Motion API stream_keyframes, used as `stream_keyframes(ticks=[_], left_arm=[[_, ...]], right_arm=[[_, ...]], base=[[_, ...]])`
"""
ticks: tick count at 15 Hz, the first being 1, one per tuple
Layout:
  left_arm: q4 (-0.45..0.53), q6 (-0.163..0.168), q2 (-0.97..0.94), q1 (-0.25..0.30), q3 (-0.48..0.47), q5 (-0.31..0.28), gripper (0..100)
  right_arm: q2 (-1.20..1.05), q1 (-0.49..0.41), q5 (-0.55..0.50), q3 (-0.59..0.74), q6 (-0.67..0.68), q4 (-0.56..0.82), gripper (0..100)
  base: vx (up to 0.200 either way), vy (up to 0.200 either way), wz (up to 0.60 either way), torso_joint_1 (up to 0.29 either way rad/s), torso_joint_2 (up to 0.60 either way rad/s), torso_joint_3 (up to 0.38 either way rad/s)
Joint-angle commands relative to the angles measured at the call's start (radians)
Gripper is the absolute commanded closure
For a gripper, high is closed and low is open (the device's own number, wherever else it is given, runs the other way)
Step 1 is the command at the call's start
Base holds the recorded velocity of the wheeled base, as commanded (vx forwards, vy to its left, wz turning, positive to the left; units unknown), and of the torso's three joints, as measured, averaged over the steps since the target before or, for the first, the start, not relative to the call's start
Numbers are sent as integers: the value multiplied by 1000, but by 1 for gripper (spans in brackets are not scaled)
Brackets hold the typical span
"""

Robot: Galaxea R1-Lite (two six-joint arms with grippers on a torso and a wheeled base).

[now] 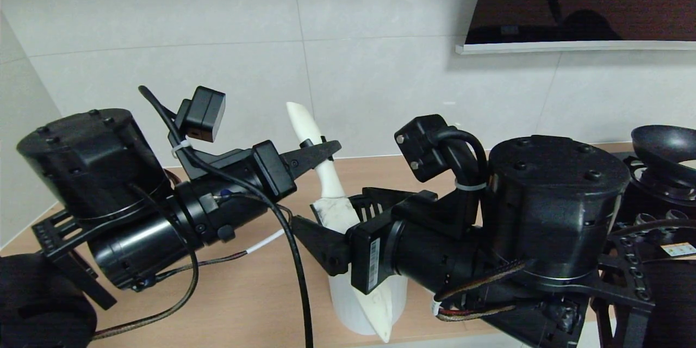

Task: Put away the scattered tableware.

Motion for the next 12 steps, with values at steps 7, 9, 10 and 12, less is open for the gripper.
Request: stream_keyframes(ticks=[7, 9, 10, 12], left_arm=[[14, 5, -27, 0, -28, 8, 100], [66, 8, -44, 6, -59, 26, 100], [123, 10, -56, 6, -105, 68, 100], [193, 30, -58, 6, -181, 147, 100]], right_arm=[[-3, -185, 13, -35, 0, 1, 0], [-6, -242, 27, -45, 0, 1, 0], [-3, -286, 45, -51, 0, 1, 0], [0, -331, 59, -62, 0, 1, 0]], base=[[0, 0, 0, 0, 0, 0], [0, 0, 0, 0, 0, 0], [0, 0, 0, 0, 0, 0], [0, 0, 0, 0, 0, 0]])
